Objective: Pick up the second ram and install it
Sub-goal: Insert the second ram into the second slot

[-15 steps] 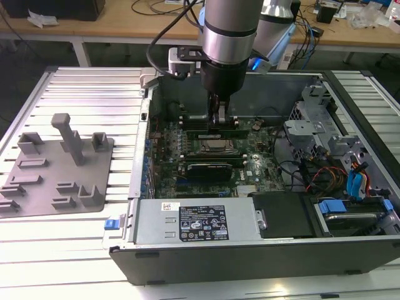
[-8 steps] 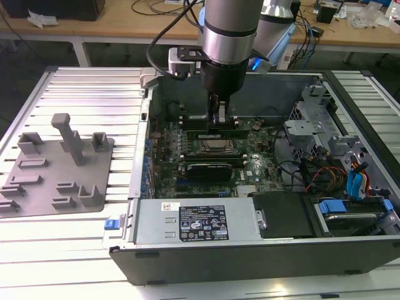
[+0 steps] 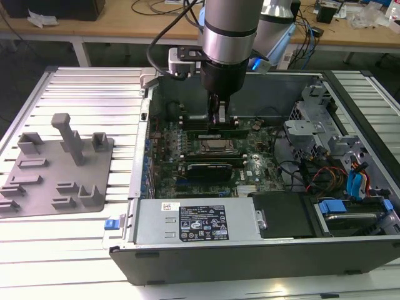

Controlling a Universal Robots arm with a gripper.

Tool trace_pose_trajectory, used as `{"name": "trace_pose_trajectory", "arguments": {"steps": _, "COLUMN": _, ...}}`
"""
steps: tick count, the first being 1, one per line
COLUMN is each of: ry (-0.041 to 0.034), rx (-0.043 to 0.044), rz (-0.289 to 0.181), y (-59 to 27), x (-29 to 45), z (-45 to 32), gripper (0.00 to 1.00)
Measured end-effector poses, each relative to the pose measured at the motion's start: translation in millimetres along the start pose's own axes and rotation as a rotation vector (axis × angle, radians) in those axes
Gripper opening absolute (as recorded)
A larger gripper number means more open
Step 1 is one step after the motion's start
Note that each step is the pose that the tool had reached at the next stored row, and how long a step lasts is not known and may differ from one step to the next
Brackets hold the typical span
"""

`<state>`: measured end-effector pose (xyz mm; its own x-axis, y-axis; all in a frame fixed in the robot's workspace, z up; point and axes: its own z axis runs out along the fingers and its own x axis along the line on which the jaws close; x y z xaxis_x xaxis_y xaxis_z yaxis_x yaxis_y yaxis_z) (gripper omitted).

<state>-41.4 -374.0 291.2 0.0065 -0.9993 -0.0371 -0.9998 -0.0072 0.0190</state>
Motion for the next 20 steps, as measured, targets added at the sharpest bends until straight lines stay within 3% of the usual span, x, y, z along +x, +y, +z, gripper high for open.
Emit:
{"name": "trace_pose_trajectory", "arguments": {"steps": 13, "ry": -0.0005, "rx": 0.0002, "rz": 0.0, "y": -0.2, "x": 0.3, "z": 9.3, "gripper": 0.09}}
{"name": "trace_pose_trajectory", "arguments": {"steps": 20, "ry": 0.0019, "rx": 0.0003, "rz": 0.008, "y": -0.4, "x": 1.0, "z": 21.4, "gripper": 0.09}}
